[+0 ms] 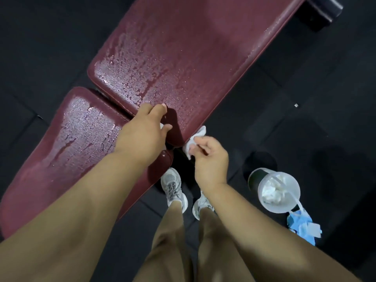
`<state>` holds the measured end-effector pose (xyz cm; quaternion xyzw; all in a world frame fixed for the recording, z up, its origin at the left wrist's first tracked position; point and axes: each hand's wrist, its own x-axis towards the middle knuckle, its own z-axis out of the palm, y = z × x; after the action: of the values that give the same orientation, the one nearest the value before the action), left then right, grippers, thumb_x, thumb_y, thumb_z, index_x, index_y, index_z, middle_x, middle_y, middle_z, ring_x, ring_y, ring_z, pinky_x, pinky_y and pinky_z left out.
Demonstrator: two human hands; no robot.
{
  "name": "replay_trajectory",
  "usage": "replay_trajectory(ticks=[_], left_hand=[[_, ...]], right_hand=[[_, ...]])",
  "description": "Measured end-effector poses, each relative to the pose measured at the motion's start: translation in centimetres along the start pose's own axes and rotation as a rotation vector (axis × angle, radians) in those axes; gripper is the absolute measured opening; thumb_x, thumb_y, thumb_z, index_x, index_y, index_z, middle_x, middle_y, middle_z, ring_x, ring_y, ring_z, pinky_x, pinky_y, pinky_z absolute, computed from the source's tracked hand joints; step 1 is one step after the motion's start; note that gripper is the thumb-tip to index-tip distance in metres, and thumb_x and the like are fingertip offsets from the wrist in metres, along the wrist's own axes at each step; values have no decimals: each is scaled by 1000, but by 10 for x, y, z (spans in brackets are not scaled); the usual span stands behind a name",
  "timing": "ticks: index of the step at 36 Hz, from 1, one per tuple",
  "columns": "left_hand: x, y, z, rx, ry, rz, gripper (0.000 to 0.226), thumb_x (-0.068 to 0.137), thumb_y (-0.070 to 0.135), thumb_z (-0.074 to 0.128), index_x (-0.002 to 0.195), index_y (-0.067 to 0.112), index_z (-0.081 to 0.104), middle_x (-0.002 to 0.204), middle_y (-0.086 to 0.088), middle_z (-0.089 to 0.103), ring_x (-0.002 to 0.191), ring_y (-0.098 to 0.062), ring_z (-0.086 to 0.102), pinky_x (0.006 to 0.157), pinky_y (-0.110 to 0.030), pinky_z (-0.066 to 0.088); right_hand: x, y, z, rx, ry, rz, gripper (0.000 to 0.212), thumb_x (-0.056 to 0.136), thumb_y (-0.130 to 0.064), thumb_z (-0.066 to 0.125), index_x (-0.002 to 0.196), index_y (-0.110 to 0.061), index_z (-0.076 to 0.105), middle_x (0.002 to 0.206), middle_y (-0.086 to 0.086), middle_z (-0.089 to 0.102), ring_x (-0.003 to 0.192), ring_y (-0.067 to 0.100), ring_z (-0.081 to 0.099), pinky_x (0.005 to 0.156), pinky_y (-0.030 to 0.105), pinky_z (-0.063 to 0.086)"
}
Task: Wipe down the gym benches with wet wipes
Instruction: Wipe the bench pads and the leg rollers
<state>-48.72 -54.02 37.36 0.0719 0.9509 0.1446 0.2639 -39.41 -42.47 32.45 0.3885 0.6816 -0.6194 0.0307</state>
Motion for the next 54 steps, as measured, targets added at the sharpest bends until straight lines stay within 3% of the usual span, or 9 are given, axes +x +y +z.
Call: replay_trajectory(ticks=[2,7,15,23,26,29,35,47,54], left_hand=[[2,-2,-3,-12,-24,19,39,93,33,52,129,20,45,129,-2,44,103,-34,57,82,-42,46],[7,-1,-10,15,-77,60,35,93,32,53,123,18,46,127,-3,46,102,-34,56,79,-40,45],[17,5,-25,72,-111,116,31,92,30,55,118,14,50,123,-7,51,103,-32,55,80,-40,46],[35,17,-32,68,-115,178,25,90,32,56,108,15,54,115,-6,53,98,-31,57,83,-43,48],[42,24,-34,82,-106,191,22,91,34,56,105,16,55,113,-5,52,97,-30,57,78,-39,47],[50,30,-35,66,-93,203,21,91,33,56,103,17,56,113,-4,51,98,-30,56,77,-39,47],[63,46,-38,56,-97,192,20,91,33,55,101,16,56,111,-5,50,94,-31,56,73,-37,45],[100,87,-43,16,-51,118,15,91,32,55,94,17,54,107,-3,50,92,-28,56,77,-41,49],[128,125,-48,4,-22,52,15,93,32,53,95,17,54,110,-2,49,89,-28,59,76,-38,48]], right_hand=[[-10,4,8,20,15,41,36,84,2,65,75,-33,62,93,3,69,88,19,67,86,32,53],[-20,1,17,53,7,84,25,86,-4,66,79,-26,54,87,-14,62,79,-10,58,77,8,44],[15,-8,1,115,181,129,20,89,-12,64,101,-23,54,107,1,64,101,18,62,91,31,51],[87,-51,-22,16,299,96,8,91,-19,62,97,-17,67,98,-5,67,92,10,62,83,22,48],[87,-52,-25,-24,263,83,10,93,-26,60,88,-18,62,106,-6,62,95,6,58,85,19,44],[68,-43,-15,8,266,23,15,95,-25,56,84,-16,58,82,-7,61,76,2,53,74,19,44],[25,-19,-3,-120,29,18,11,95,-15,49,105,-18,53,88,-7,53,75,2,46,71,13,37],[178,-98,-61,-12,393,-30,27,90,-7,54,73,-28,55,77,-6,64,69,5,58,63,14,44],[201,-115,-75,-153,355,-123,34,88,2,49,69,-25,39,76,-2,52,63,5,45,54,5,35]])
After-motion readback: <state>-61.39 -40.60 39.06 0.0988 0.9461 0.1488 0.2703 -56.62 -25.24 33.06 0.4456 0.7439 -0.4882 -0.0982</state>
